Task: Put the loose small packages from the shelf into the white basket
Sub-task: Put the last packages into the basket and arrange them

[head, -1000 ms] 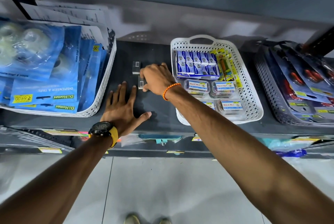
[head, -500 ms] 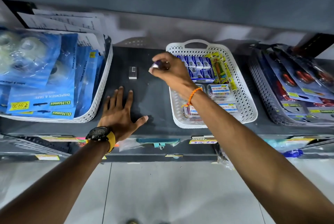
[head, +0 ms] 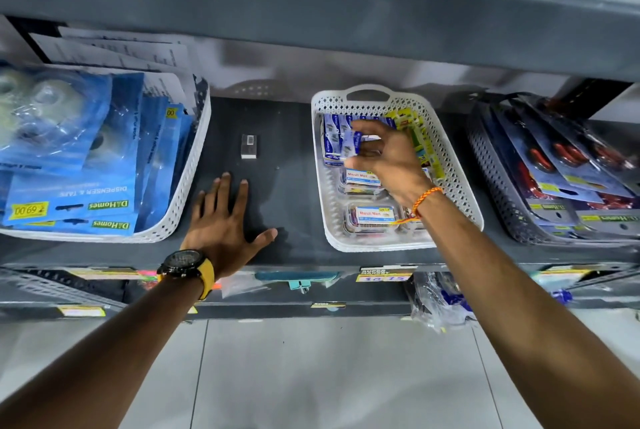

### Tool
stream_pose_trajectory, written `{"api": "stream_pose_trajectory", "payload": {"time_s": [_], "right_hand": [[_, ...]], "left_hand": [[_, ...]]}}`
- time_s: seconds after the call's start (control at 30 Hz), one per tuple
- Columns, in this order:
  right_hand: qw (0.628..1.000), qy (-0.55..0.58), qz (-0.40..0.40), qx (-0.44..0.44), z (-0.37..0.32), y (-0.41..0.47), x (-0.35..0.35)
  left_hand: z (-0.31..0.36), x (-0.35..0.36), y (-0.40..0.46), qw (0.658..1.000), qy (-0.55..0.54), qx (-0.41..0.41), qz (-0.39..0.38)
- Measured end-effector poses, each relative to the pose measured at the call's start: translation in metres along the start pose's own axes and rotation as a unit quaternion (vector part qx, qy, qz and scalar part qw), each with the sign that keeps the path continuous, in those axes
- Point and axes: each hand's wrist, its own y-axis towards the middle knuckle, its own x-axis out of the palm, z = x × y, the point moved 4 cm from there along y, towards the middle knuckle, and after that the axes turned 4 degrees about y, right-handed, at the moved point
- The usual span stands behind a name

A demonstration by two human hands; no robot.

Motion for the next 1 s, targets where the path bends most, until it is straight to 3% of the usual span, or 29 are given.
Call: {"api": "stream_pose_trajectory", "payload": {"time_s": [0.13,0.27,0.43,0.53,0.67,0.87,1.0], "right_hand": [[0.989,-0.127,0.057,0.040,0.014,0.012,-0.030],[0.972,-0.218,0.063,0.059,0.019,0.023,-0.041],[0.922,-0.380,0.062,0.048,0.015,0.040,-0.050],[0.919,-0.388,0.037,0.061,0.016,0.043,-0.045],[0.956,-0.283,0.026,0.078,0.010,0.036,-0.038],[0.923,-0.345,0.147,-0.085,-0.014,0.032,-0.012],[0.910,-0.361,0.033,-0.202,-0.041,0.033,0.061]], "left_hand": [[-0.001,0.002,0.001,1.000,-0.004,0.000,-0.003],[-0.001,0.001,0.002,1.000,-0.006,0.000,-0.004],[0.000,0.000,0.001,1.000,-0.001,-0.001,-0.009],[0.001,-0.001,0.001,1.000,-0.003,-0.002,-0.011],[0.001,-0.002,0.001,1.000,0.000,-0.002,-0.013],[0.002,-0.003,0.000,1.000,0.000,-0.002,-0.012],[0.003,-0.004,-0.001,1.000,-0.004,0.000,0.001]]}}
